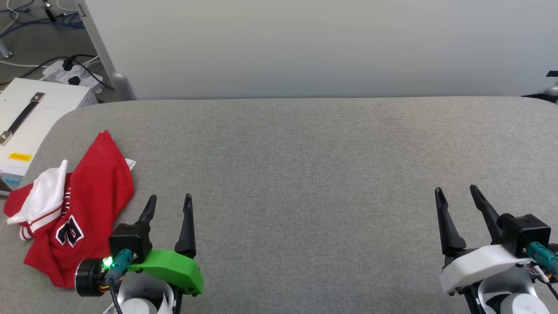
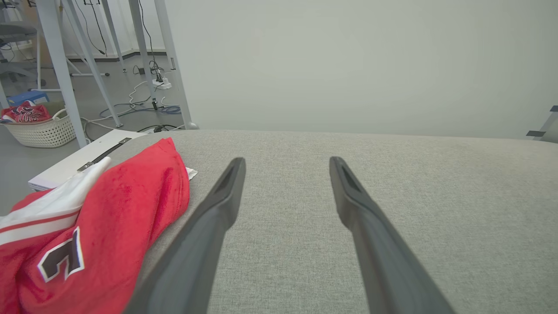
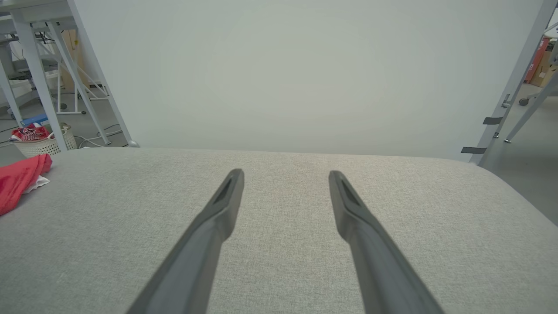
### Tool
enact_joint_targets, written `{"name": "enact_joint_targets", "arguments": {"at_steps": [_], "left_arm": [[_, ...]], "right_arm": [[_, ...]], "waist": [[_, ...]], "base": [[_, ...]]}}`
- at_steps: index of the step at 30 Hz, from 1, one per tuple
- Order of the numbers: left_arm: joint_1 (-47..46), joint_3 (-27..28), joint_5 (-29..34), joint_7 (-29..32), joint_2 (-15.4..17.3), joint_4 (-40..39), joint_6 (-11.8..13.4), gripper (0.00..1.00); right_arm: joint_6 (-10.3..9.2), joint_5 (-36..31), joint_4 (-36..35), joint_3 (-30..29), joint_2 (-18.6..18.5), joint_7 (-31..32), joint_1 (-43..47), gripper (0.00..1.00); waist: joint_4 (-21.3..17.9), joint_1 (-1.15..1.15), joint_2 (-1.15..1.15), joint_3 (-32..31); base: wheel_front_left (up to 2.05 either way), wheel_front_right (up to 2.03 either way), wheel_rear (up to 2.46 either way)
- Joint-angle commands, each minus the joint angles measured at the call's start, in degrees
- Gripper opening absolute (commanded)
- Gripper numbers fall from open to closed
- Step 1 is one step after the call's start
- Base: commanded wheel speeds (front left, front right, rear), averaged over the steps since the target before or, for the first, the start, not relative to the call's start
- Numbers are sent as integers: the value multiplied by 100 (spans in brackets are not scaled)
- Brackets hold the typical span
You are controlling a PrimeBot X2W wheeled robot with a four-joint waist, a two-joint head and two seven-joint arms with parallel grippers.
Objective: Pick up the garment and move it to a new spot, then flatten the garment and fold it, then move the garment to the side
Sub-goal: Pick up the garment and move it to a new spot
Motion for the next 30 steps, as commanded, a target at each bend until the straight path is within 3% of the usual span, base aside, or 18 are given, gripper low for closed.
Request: {"name": "enact_joint_targets", "arguments": {"at_steps": [1,13,30], "left_arm": [[-95,29,-62,-60,-12,38,-63,100],[-158,170,-128,-200,-15,126,-130,100],[-131,569,-180,-405,-15,153,-241,100]], "right_arm": [[-2,-17,-77,3,-6,-14,2,100],[-2,-133,-301,325,-7,126,13,100],[-3,-202,-431,667,-17,128,-49,100]], "waist": [[54,0,0,18],[683,0,0,30],[2021,0,0,61]], "base": [[0,0,0],[0,0,0],[0,0,0]]}}
